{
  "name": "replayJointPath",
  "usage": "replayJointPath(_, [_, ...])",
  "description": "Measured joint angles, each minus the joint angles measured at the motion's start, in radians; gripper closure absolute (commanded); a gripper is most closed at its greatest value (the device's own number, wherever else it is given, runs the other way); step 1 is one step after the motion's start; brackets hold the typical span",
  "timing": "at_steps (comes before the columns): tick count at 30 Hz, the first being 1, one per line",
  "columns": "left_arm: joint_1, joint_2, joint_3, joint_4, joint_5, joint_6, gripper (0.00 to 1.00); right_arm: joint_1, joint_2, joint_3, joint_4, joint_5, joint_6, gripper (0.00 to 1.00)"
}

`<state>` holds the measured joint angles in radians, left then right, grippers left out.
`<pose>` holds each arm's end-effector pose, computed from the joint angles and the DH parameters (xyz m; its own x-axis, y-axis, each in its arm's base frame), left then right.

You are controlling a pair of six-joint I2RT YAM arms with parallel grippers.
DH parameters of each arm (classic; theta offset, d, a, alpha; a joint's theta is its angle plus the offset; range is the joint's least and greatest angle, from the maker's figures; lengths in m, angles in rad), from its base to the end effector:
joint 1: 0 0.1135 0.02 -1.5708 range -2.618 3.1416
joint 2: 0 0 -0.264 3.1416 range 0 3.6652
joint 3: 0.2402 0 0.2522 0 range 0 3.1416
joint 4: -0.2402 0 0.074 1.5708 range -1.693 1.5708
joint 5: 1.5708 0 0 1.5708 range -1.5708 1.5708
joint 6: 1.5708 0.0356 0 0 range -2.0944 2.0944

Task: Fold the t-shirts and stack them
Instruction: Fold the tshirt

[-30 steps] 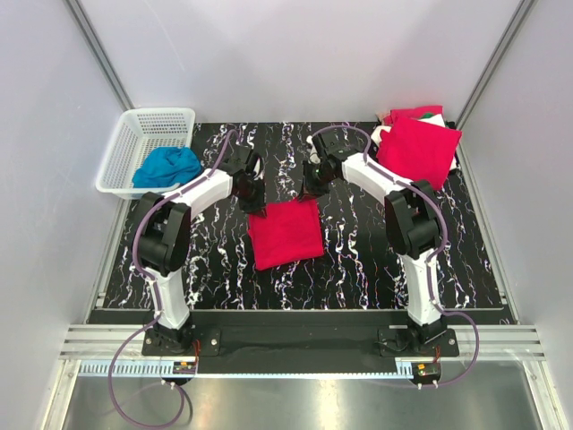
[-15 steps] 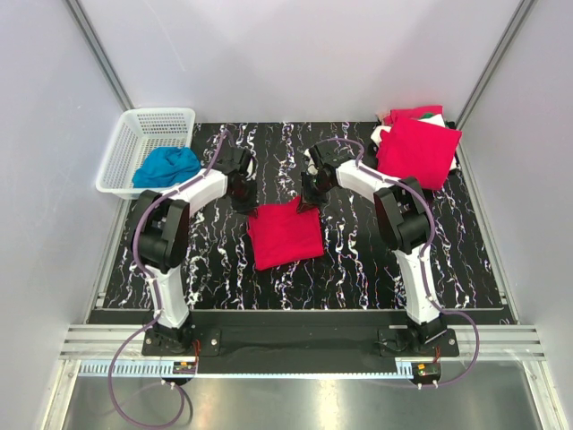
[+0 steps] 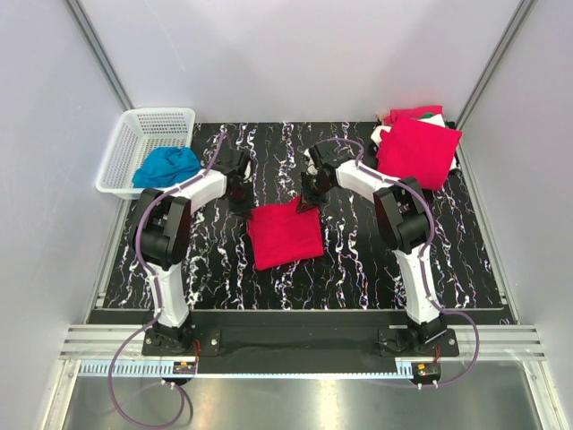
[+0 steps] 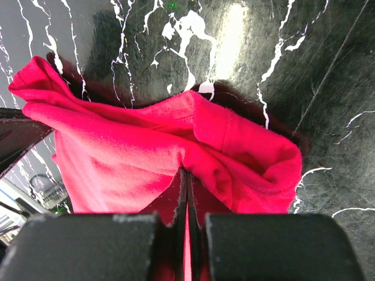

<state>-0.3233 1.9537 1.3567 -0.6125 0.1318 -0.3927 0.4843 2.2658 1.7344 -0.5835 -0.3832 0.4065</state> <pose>0.3717 -0.1295 0.1681 -0.9568 -0.0795 -0.2795 -0.0078 0.9685 -0.2489 0.4166 0.2342 0.1478 -0.9582 -0.0897 -0.2717 -0.2162 0.8488 0.4824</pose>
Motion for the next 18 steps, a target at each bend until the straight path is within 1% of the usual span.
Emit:
replayJointPath(2, [0.002,0.000,0.000,-0.002,-0.008,0.000,1.00,-0.001,0.000,0.000,0.000,0.000,0.002,1.00])
replayJointPath(3, [0.003,0.000,0.000,-0.003,-0.011,0.000,1.00,-0.001,0.000,-0.001,0.001,0.000,0.002,0.98])
replayJointPath(4, [0.005,0.000,0.000,-0.007,-0.016,0.000,1.00,-0.001,0.000,-0.001,0.001,0.001,0.002,0.94])
replayJointPath(7, [0.009,0.000,0.000,-0.020,-0.031,0.000,1.00,-0.002,-0.006,-0.004,0.002,0.008,0.002,0.93])
replayJointPath(8, [0.011,0.000,0.000,-0.029,-0.037,0.000,0.98,-0.002,-0.010,-0.008,0.002,0.013,0.002,0.90])
replayJointPath(10, [0.016,-0.006,0.000,-0.043,-0.042,0.000,0.90,-0.002,-0.024,-0.018,-0.003,0.032,0.000,0.86])
replayJointPath(11, [0.019,-0.015,0.000,-0.052,-0.043,-0.001,0.85,-0.003,-0.039,-0.026,-0.009,0.046,-0.002,0.82])
replayJointPath(14, [0.024,-0.074,0.000,-0.076,-0.032,-0.008,0.83,-0.009,-0.106,-0.045,-0.050,0.084,-0.007,0.81])
replayJointPath(18, [0.024,-0.195,0.000,-0.090,0.021,-0.032,0.82,-0.017,-0.255,-0.048,-0.094,0.094,-0.006,0.80])
